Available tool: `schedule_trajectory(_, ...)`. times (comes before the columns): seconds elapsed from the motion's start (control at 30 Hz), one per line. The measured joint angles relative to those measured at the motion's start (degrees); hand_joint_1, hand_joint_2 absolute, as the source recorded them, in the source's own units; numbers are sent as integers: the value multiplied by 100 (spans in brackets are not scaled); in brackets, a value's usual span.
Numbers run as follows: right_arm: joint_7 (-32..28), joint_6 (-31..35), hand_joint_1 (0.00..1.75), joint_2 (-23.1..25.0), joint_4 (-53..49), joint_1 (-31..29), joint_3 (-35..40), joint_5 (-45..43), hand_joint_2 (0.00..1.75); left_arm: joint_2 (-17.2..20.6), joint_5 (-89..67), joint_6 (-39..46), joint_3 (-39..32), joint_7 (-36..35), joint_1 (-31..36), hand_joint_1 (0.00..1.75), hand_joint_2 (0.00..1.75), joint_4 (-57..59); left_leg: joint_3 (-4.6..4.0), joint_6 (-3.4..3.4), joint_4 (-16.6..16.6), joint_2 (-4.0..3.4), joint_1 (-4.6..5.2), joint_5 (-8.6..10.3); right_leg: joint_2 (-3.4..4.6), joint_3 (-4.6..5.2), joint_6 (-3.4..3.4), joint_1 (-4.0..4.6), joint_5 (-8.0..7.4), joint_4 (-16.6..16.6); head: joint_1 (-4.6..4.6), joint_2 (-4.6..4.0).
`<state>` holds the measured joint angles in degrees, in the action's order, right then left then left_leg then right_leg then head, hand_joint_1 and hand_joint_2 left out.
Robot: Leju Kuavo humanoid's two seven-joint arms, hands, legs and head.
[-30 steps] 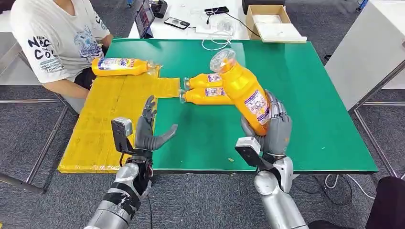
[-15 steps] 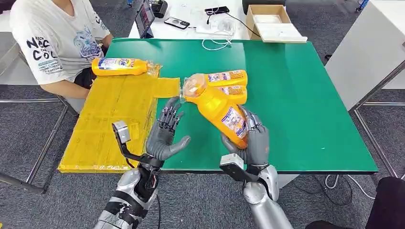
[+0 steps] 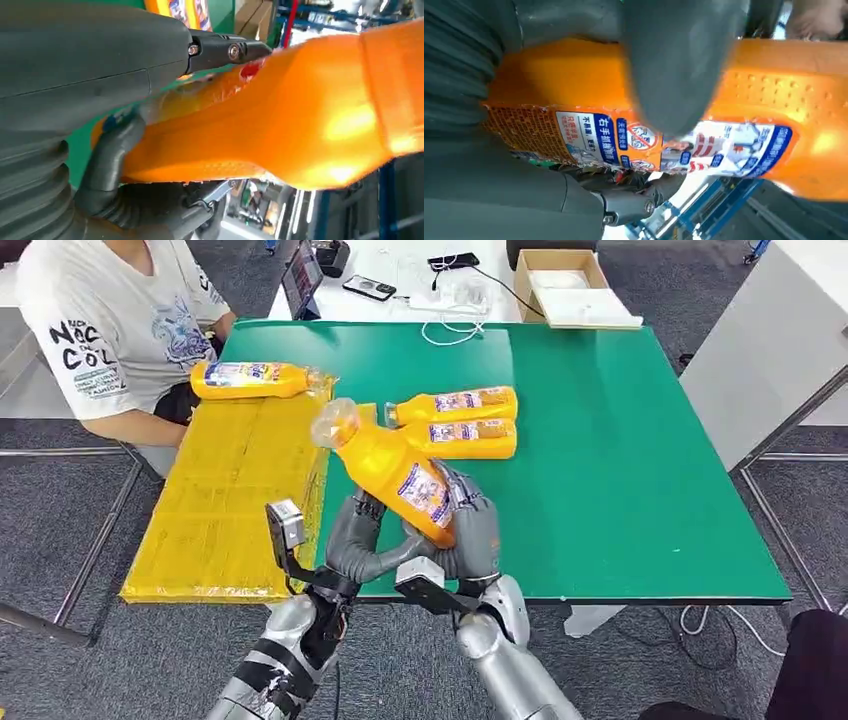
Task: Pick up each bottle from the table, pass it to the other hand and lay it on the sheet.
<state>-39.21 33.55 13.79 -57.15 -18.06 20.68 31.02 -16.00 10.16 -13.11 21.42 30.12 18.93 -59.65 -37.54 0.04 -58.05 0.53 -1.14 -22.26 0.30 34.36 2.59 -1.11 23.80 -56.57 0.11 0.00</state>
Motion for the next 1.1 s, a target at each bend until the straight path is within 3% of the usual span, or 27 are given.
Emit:
schedule_trajectory(0.67, 39, -352, 175, 26, 1103, -165, 727, -24, 175, 4, 1399, -324, -594, -306, -79, 0, 175, 42, -4, 0, 0, -5, -1, 0, 6, 11, 0, 0, 0, 0, 0, 0)
schedule_trajectory(0.73, 50, -367, 175, 26, 1132, -166, 741, -42, 175, 4, 1423, -308, -636, -319, -105, 175, 175, -18, -4, 0, 0, -6, -1, 0, 6, 12, 0, 0, 0, 0, 0, 0)
schedule_trajectory(1.1, 100, -221, 175, 22, 1040, -162, 679, -144, 175, 7, 769, -474, -437, -175, -125, 175, 175, -88, -5, 0, 0, -5, -1, 0, 6, 12, 0, -1, 0, 0, 2, 0)
